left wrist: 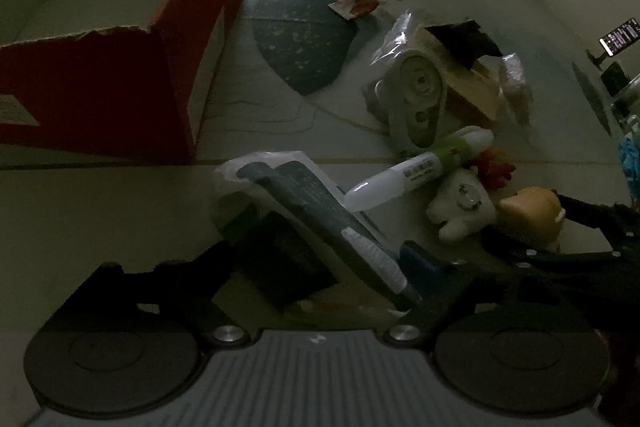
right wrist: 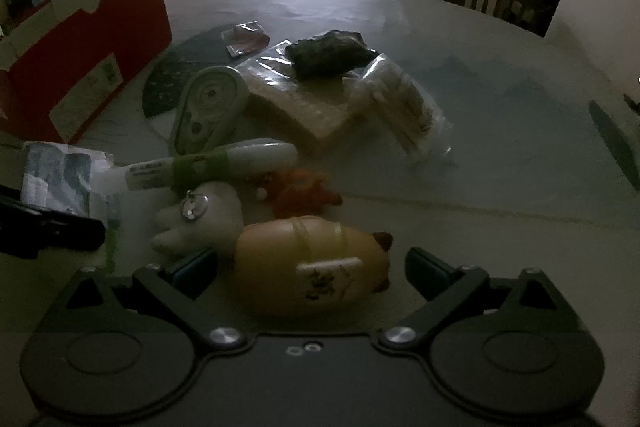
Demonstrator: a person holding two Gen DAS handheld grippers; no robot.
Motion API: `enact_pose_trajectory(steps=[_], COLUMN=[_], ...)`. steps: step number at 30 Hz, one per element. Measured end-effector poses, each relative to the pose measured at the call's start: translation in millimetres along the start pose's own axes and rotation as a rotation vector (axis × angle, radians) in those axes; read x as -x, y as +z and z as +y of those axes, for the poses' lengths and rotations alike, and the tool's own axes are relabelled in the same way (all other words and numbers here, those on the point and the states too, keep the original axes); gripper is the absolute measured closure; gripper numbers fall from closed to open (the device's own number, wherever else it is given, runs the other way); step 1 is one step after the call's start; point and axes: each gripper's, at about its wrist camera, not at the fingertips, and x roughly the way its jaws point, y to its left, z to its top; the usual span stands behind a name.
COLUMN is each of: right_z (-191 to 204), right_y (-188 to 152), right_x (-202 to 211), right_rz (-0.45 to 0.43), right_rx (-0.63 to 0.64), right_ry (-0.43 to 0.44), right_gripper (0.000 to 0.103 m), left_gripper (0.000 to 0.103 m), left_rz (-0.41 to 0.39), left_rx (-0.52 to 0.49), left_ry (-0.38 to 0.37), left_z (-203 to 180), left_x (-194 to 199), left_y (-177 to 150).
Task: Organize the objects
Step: 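Grasp white green-printed packet with left tool while right tool grasps yellow egg toy, then carry packet in left tool and egg toy in right tool into the cardboard box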
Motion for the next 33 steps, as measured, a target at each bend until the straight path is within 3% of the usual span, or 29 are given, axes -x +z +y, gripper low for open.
enact_pose_trajectory(steps=[6, 8, 9, 12, 25, 33], right_z=[-3.8, -4.9, -5.7, -7.7, -15.3, -6.2], right_y=[1.1, 1.1, 1.1, 1.9, -1.8, 13.2], right_x=[3.6, 4.9, 5.5, 8.1, 57.2, 89.5], right_rz=[-0.011, -0.007, -0.004, -0.001, -0.086, -0.130], right_rx=[-0.034, -0.036, -0.036, -0.045, -0.025, 0.024], right_ry=[0.039, 0.043, 0.038, 0.047, 0.076, 0.095], right_gripper=[0.008, 0.019, 0.026, 0.030, 0.032, 0.032], left_gripper=[0.031, 0.040, 0.052, 0.058, 0.060, 0.060], left_rz=[-0.008, -0.013, -0.016, -0.026, -0.121, -0.171], left_rx=[0.033, 0.045, 0.052, 0.056, 0.041, 0.001], left_ry=[-0.015, -0.016, -0.022, -0.017, 0.006, -0.019], left_z=[3.3, 4.4, 4.9, 4.7, -3.7, -10.7], left_x=[4.0, 5.7, 7.1, 13.0, 57.5, 85.3], left_y=[-2.7, -3.9, -4.6, -7.2, -23.0, -23.2])
